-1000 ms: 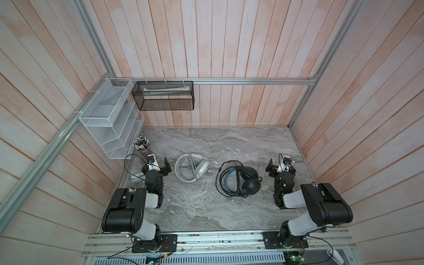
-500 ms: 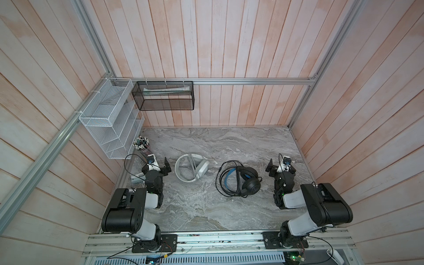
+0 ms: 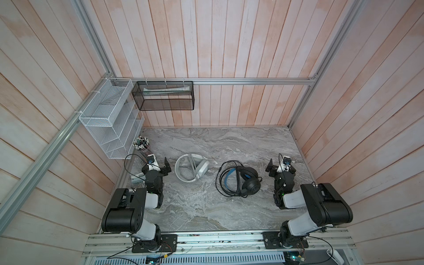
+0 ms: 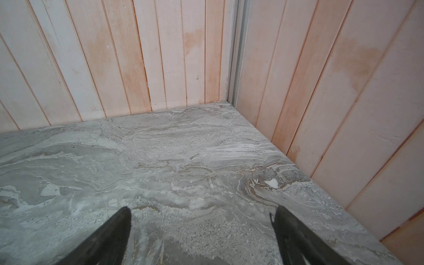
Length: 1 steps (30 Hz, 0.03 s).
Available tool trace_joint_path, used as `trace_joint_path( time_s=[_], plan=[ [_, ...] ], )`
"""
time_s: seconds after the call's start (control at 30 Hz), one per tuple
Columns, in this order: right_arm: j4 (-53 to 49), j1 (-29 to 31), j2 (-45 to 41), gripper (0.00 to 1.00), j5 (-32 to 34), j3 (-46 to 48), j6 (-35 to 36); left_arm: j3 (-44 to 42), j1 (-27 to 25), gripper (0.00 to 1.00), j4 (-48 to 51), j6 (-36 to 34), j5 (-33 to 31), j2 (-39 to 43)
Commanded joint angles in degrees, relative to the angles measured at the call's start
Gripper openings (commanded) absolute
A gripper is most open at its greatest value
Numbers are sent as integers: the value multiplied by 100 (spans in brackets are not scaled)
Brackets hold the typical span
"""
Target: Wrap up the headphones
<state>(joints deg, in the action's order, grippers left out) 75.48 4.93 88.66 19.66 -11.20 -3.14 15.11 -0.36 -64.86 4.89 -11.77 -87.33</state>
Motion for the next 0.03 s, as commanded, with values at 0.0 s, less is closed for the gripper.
trace_joint_path(
  time_s=[0.0],
  plan=[
    [168,-26,3,98,-50,-15,32,52,27,99,32,-85,76,-56]
  ],
)
